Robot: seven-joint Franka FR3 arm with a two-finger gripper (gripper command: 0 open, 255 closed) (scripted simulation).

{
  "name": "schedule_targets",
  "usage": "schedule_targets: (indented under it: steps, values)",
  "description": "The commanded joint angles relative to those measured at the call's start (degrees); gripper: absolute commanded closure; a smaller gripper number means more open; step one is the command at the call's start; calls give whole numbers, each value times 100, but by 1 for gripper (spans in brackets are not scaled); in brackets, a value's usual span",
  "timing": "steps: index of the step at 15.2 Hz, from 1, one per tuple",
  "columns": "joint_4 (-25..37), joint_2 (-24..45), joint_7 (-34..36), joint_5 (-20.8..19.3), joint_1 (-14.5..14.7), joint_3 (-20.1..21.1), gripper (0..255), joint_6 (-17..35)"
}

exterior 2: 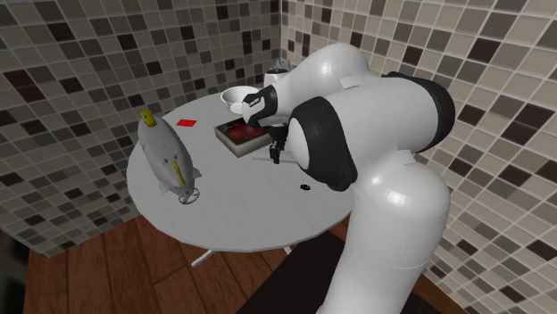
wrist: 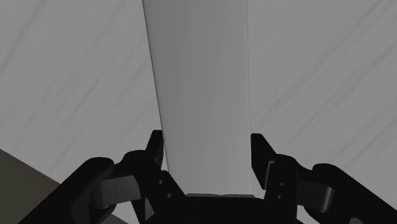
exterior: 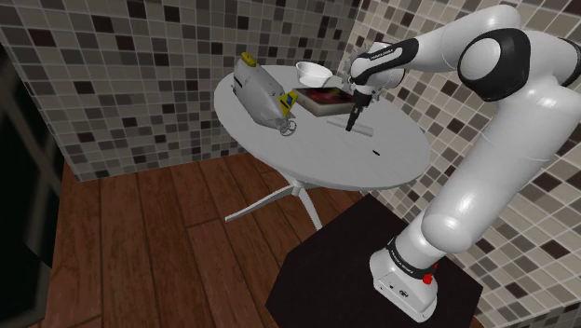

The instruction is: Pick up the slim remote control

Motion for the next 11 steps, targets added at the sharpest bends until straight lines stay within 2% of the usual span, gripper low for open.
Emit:
schedule_targets:
  steps: [1,7,11]
  values:
    - [-26,11,0,4,4,6,255,9]
    - [-45,14,-12,9,-1,3,255,30]
    - [99,-112,59,-76,22,-3,255,-220]
